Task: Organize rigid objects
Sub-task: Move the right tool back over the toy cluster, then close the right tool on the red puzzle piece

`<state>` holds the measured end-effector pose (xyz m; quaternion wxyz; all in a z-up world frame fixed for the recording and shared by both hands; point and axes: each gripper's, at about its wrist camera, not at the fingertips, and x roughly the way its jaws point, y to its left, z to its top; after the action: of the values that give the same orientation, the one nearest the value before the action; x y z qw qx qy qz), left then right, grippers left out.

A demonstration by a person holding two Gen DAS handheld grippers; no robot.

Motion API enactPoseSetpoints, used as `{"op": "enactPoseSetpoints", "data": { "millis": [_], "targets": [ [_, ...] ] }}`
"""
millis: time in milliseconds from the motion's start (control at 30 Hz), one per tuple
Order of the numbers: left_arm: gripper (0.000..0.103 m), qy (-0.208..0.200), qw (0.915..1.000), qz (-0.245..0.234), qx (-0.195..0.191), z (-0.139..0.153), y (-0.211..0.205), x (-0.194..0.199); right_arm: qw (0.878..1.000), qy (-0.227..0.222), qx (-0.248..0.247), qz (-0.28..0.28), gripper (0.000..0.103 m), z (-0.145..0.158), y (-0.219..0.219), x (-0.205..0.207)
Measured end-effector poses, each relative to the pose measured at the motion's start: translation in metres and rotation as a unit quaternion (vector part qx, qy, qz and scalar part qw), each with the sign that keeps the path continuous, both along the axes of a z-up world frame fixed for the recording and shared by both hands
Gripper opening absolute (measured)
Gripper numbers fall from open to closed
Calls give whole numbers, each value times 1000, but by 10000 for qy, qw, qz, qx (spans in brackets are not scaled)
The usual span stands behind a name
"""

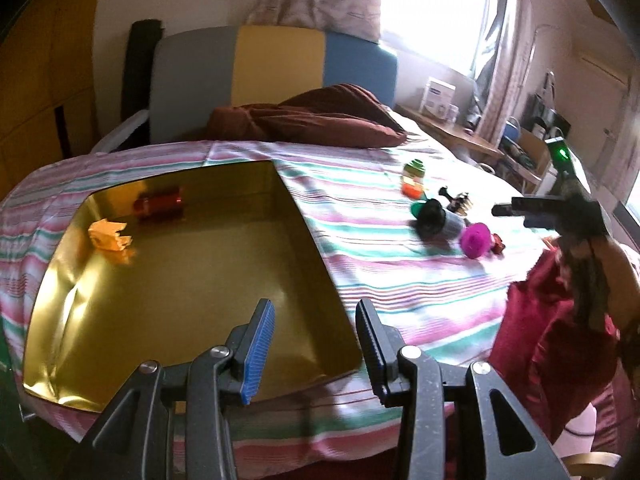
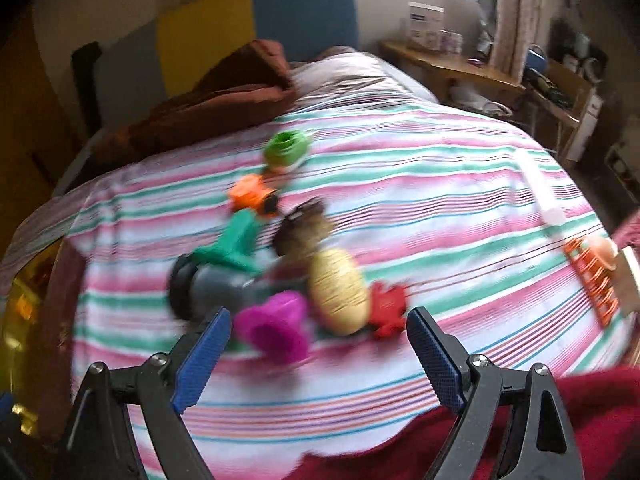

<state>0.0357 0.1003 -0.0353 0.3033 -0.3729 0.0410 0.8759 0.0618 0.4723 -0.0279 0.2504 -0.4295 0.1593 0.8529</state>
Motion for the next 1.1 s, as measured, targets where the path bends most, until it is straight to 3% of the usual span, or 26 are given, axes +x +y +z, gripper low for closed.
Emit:
{"op": "enactPoseSetpoints", "data": {
  "millis": [267,333,400,567,667,833,1000,1100],
  "targets": [
    [42,16,9996,-282,-88,3,25,12,9990,-421,-122,-50,90,-8,57,-10],
    [42,11,9993,-359,-131,3,32,14,9975,-495,-454,-204,85,-20,74,-13],
    [42,21,9989,-433,-182,4,38,16,9942,-727,-676,-424,70,-34,87,-14],
    [42,66,9979,-567,-319,4,50,20,9880,-764,-1246,-498,65,-55,100,-13],
    [42,-11,9976,-609,-341,2,58,18,9877,-831,-1252,-430,62,-62,99,-16],
    [42,-127,9970,-702,-311,1,73,17,9905,-1058,-851,-203,58,-64,88,-23],
    [42,-181,9961,-812,-302,2,89,17,9913,-1150,-632,-97,32,-61,79,-23],
    [42,-168,9953,-894,-322,5,102,18,9921,-1032,-711,-8,32,-58,77,-21]
  ]
}}
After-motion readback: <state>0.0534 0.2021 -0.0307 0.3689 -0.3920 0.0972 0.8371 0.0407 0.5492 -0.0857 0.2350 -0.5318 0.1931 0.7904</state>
